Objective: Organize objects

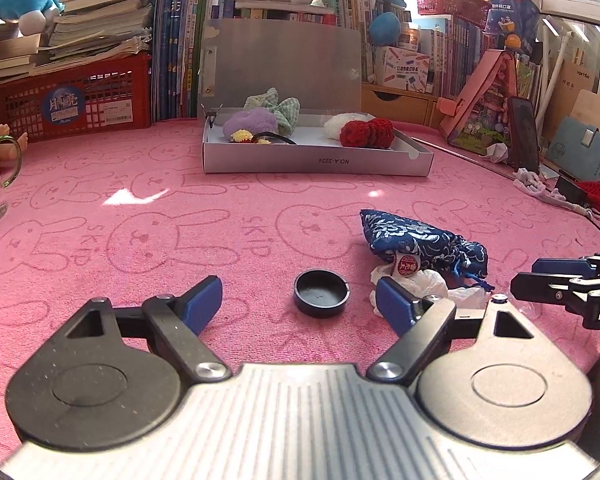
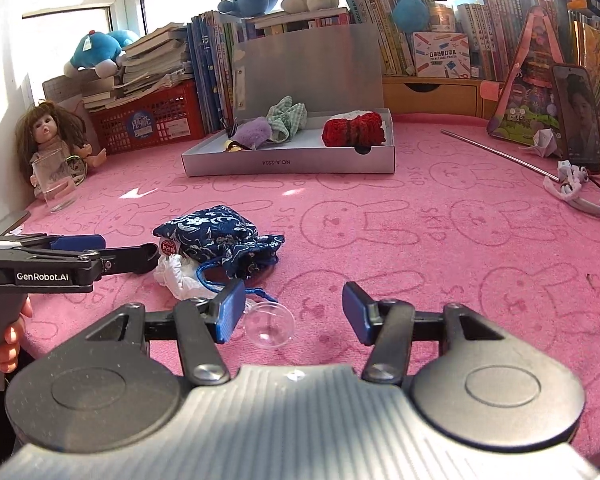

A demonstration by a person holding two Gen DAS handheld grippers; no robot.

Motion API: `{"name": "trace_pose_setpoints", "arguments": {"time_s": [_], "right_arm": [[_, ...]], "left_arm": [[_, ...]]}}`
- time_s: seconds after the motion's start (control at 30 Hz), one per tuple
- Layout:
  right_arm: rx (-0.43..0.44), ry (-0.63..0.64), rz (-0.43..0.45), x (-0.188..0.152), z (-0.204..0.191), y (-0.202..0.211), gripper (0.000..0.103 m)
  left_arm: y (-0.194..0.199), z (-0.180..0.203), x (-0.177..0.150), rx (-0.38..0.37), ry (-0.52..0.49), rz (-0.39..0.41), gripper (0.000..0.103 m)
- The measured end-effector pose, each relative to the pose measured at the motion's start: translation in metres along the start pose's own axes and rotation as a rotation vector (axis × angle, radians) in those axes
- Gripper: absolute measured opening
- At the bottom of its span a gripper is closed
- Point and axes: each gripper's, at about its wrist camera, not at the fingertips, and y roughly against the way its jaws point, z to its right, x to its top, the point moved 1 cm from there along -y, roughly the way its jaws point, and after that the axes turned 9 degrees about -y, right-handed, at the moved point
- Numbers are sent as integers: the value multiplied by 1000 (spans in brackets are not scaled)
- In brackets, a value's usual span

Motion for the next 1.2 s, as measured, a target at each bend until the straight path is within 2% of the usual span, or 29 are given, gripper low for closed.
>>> {"name": "trace_pose_setpoints", "arguments": {"time_s": [0.43, 0.67, 0.77, 0.97, 1.1, 1.2], "right_arm": [[-11, 28, -17, -17, -7, 2, 68], [-19, 44, -10, -18, -8, 2, 64], [-22, 49, -7, -19, -10, 1, 58], [-10, 47, -6, -18, -11, 0, 48], [-4, 40, -5, -17, -11, -1, 34], [-3, 45, 0, -17, -11, 0, 32]], "left_arm": [[-7, 10, -9, 35, -42, 11, 87], [-4, 14, -8, 20, -41, 43, 84], [-4, 16, -7, 12, -41, 43, 79], [-5, 18, -4, -27, -30, 37, 59], [-4, 20, -4, -37, -31, 38, 45], [-3, 20, -3, -32, -22, 38, 38]]}}
